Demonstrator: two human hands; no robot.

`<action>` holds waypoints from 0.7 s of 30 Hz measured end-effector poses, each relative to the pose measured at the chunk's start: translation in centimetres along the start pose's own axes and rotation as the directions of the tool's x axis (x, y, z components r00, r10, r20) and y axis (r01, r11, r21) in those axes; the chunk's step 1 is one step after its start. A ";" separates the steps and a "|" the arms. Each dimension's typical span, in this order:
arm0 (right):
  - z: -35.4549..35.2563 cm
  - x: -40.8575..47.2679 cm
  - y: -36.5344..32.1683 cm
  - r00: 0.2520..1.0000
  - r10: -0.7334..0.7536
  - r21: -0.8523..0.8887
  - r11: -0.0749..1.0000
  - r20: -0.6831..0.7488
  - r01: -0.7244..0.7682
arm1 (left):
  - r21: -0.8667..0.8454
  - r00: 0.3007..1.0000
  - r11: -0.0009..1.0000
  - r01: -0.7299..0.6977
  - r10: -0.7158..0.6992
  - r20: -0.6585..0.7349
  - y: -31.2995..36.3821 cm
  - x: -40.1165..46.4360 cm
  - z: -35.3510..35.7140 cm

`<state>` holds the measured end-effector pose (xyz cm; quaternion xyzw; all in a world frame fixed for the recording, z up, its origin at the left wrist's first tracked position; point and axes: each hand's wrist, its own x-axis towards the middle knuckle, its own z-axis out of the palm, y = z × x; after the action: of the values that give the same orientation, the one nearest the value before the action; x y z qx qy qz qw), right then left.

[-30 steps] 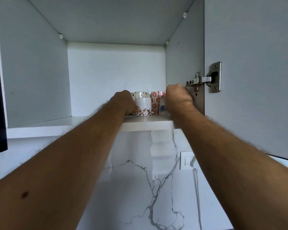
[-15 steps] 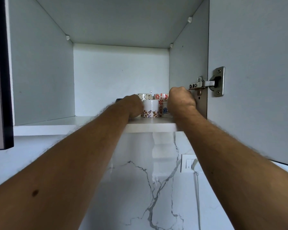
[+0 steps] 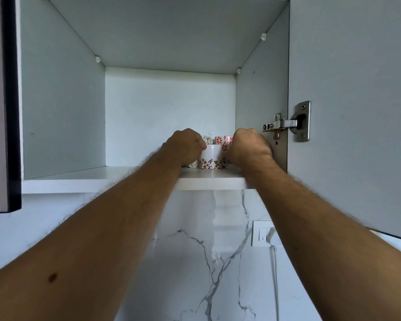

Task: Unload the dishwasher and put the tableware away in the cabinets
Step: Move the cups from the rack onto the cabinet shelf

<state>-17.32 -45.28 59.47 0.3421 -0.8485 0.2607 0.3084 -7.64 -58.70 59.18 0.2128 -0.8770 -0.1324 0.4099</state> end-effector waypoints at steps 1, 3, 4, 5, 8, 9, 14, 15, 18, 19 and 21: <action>0.2 0.0 0.0 1.000 0.012 0.037 0.999 0.027 -0.013 | 0.005 1.000 1.000 0.001 0.000 -0.025 0.0 0.0 0.0; 0.7 0.0 0.2 0.993 0.021 0.088 0.996 0.120 -0.032 | 0.039 0.999 0.999 0.007 -0.006 -0.041 0.1 0.0 0.0; 0.9 0.0 0.3 0.984 0.013 0.089 0.996 0.179 -0.030 | 0.058 0.999 0.998 0.018 -0.016 -0.044 0.1 -0.1 -0.1; 1.0 -0.1 0.5 0.972 0.003 0.076 0.997 0.235 -0.022 | 0.070 0.998 0.997 0.027 -0.023 -0.051 0.2 -0.2 -0.2; 0.4 -0.4 0.6 0.936 -0.001 0.016 1.000 0.353 -0.004 | 0.065 0.995 0.996 0.054 -0.049 -0.083 0.3 -0.4 -0.4; 0.2 -0.5 0.6 0.926 0.003 0.001 1.000 0.378 -0.004 | 0.058 0.995 0.996 0.062 -0.057 -0.087 0.2 -0.4 -0.4; 0.0 -0.8 0.1 0.898 -0.002 -0.060 0.998 0.439 0.032 | 0.040 0.995 0.998 0.056 -0.053 -0.085 0.5 -0.6 -0.4; 0.1 -1.0 0.0 0.899 -0.005 -0.052 0.998 0.438 0.031 | 0.060 0.993 0.997 0.050 -0.044 -0.105 0.6 -0.7 -0.4; -0.3 -2.2 -0.3 0.907 -0.019 -0.021 0.999 0.420 0.031 | 0.050 0.983 0.998 0.031 -0.022 -0.185 1.3 -1.6 -0.7; -0.3 -2.4 -0.3 0.909 -0.019 -0.016 0.999 0.416 0.029 | 0.033 0.980 0.999 0.019 -0.012 -0.198 1.4 -1.8 -0.7; -0.8 -3.1 -0.4 0.917 -0.008 -0.014 1.000 0.399 0.016 | 0.039 0.977 0.999 -0.017 0.025 -0.211 1.9 -2.8 -1.2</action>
<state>-14.97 -43.70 57.94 0.3905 -0.8936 0.1763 0.1337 -5.62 -55.80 58.87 0.2239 -0.8331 -0.0883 0.4980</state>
